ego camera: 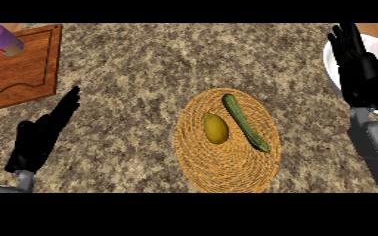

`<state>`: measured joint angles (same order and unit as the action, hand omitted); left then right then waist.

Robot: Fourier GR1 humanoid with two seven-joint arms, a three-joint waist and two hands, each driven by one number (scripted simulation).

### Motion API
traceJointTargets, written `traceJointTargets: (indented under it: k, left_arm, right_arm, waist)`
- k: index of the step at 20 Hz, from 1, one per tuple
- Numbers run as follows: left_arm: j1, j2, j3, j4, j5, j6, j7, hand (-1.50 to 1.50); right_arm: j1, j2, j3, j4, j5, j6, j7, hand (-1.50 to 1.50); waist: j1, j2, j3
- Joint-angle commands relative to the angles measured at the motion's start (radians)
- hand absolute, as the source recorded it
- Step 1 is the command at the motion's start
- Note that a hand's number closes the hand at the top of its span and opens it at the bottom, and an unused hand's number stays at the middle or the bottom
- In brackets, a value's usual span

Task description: Pick the lemon from the placemat and place it in the bowl

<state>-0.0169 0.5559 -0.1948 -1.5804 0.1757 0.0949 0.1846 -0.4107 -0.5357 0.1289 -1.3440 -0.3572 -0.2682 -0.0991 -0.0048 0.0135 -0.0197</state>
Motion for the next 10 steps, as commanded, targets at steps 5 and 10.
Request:
traceJointTargets:
  k: [5,10]
  left_arm:
    - [-0.116,-0.175,-0.014,-0.025,-0.007,0.107,-0.067,0.00]
    - [-0.106,-0.240,-0.008,-0.005,0.014,0.129,-0.112,0.00]
  right_arm:
    - [0.014,0.106,0.425,-0.091,0.132,0.223,0.106,1.50]
    - [0.174,0.283,0.430,-0.115,0.355,-0.226,-0.057,-1.50]
  waist:
    - [0.038,-0.009,0.014]
    - [-0.020,-0.016,0.020]
